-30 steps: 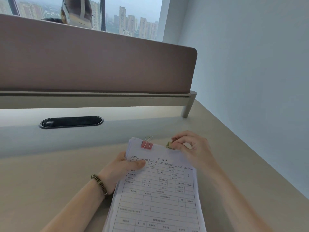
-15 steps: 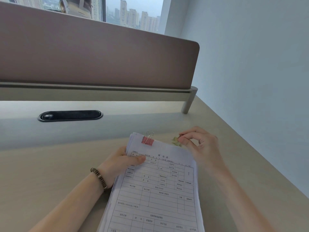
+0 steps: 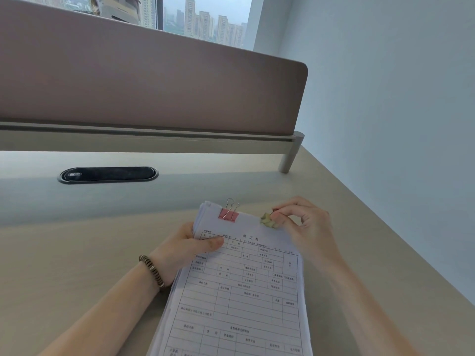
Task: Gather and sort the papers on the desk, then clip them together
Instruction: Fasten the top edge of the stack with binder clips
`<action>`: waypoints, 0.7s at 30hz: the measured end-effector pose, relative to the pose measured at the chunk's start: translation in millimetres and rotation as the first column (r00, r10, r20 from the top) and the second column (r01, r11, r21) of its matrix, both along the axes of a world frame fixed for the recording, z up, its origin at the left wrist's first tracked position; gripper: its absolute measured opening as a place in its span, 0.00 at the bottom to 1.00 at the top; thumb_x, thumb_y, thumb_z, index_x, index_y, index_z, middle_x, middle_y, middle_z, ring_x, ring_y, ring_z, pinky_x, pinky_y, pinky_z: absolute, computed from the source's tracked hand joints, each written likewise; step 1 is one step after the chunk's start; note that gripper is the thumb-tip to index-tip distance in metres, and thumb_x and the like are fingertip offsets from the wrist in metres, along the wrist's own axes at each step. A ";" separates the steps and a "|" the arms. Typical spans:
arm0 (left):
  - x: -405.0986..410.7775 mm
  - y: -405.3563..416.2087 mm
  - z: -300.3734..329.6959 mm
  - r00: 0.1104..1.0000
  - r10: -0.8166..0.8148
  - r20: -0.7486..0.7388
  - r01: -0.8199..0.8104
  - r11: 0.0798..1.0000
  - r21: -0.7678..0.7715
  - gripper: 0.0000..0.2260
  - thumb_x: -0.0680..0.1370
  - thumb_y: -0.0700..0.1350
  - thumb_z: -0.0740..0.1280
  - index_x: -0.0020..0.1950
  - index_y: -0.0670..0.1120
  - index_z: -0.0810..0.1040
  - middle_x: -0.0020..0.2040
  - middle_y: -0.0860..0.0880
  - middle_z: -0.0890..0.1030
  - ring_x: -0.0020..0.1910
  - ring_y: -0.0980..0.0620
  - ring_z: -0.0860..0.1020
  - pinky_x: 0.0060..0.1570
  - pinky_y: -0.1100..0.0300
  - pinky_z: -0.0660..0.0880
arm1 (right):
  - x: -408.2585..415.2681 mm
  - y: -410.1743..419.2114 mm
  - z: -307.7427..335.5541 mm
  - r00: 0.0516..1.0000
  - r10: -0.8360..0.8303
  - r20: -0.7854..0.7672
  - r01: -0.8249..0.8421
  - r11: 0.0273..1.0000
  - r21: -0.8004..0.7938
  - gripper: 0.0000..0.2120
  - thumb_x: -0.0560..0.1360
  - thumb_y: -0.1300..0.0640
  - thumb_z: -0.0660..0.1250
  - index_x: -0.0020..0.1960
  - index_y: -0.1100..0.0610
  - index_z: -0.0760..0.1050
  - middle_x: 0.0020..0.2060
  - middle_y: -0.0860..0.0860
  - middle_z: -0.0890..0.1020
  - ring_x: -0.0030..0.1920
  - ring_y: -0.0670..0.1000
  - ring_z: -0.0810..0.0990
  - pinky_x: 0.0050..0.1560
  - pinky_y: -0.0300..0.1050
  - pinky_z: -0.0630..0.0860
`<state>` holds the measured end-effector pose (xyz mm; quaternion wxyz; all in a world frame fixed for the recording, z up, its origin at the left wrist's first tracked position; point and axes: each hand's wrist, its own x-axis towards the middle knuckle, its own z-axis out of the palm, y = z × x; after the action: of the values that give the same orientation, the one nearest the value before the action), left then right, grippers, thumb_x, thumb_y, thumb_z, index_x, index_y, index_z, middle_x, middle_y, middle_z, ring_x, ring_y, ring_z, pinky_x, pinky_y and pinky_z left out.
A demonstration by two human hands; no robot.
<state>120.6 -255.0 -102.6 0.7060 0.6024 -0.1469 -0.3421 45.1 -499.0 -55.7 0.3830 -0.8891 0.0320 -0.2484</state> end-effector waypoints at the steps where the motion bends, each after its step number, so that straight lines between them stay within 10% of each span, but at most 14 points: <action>1: 0.1 0.2 -0.9 1.000 -0.002 0.017 0.002 1.000 0.000 0.37 0.52 0.54 0.84 0.56 0.39 0.83 0.54 0.38 0.85 0.53 0.38 0.84 0.51 0.46 0.82 | 1.8 -4.1 0.1 1.000 0.005 -0.027 -0.004 0.999 0.039 0.06 0.71 0.62 0.76 0.37 0.52 0.86 0.41 0.43 0.85 0.47 0.44 0.83 0.52 0.32 0.73; 7: -3.2 -1.8 -2.3 0.991 0.026 0.132 -0.028 1.000 0.013 0.22 0.66 0.45 0.76 0.59 0.40 0.82 0.56 0.41 0.85 0.59 0.40 0.81 0.62 0.46 0.76 | 13.7 -21.6 4.1 0.988 0.067 -0.138 -0.029 0.964 0.264 0.04 0.71 0.67 0.75 0.40 0.60 0.87 0.44 0.53 0.85 0.46 0.46 0.84 0.55 0.44 0.77; 15: -2.2 -1.5 0.2 1.000 -0.005 0.015 0.006 1.000 -0.025 0.29 0.60 0.46 0.82 0.58 0.37 0.81 0.55 0.36 0.84 0.53 0.36 0.84 0.54 0.42 0.80 | 3.9 -25.0 16.6 0.997 0.059 -0.056 -0.030 0.908 0.419 0.06 0.71 0.70 0.74 0.39 0.61 0.86 0.43 0.57 0.85 0.43 0.48 0.83 0.55 0.47 0.77; 21: -2.2 -1.3 0.0 0.999 -0.012 0.040 0.013 1.000 -0.025 0.40 0.51 0.55 0.85 0.58 0.38 0.82 0.55 0.38 0.85 0.53 0.36 0.83 0.53 0.44 0.81 | -19.8 -0.5 14.9 0.995 0.079 0.060 -0.074 0.993 -0.091 0.05 0.71 0.64 0.77 0.38 0.56 0.86 0.41 0.46 0.85 0.44 0.46 0.84 0.49 0.34 0.76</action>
<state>118.4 -256.3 -102.6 0.7082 0.5994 -0.1691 -0.3326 25.3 -499.5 -40.8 0.3532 -0.8975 -0.0253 -0.2628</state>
